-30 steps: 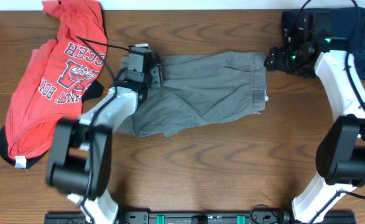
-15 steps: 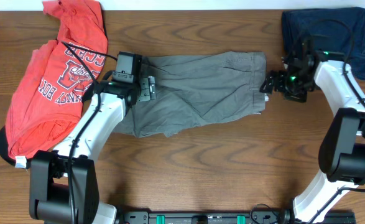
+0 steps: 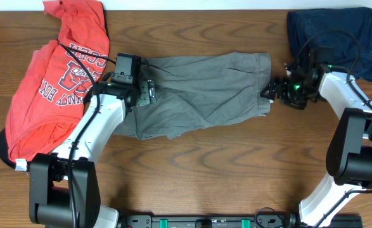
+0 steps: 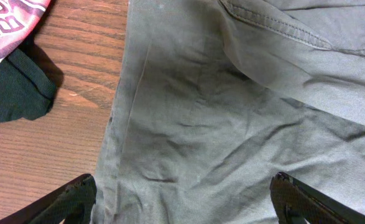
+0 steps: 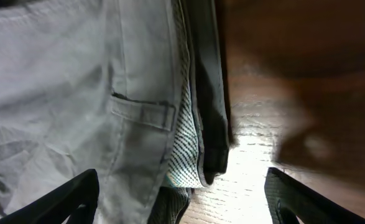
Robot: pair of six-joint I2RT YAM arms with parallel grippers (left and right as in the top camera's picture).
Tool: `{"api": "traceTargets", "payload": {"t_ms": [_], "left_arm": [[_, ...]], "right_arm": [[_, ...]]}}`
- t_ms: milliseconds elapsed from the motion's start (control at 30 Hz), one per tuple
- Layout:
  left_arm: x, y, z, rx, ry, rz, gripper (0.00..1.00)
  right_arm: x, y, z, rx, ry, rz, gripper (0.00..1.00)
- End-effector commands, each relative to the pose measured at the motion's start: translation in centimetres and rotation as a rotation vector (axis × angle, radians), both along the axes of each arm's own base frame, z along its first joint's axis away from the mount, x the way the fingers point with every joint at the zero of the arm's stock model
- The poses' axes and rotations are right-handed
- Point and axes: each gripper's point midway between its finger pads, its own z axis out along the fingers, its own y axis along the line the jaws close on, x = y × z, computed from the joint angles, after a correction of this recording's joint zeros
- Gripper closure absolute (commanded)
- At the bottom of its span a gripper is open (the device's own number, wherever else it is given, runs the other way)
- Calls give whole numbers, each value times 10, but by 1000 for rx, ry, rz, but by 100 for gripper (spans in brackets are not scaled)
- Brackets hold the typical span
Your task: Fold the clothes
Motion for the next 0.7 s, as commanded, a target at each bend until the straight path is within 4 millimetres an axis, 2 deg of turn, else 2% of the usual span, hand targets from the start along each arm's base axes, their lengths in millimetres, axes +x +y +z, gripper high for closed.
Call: {"api": "traceTargets", "payload": {"t_ms": [0,400,667], "left_arm": [[0,4,3,17,-3,-3,9],[0,4,3,17,-4,-3,9],[0,4,3,17,-3,-3,9]], "right_arm": [[-8,8,-12,49,31,-31,20],[-14,18,-41,76,29,-144,27],[-14,46,-49,91,2,-126,32]]}}
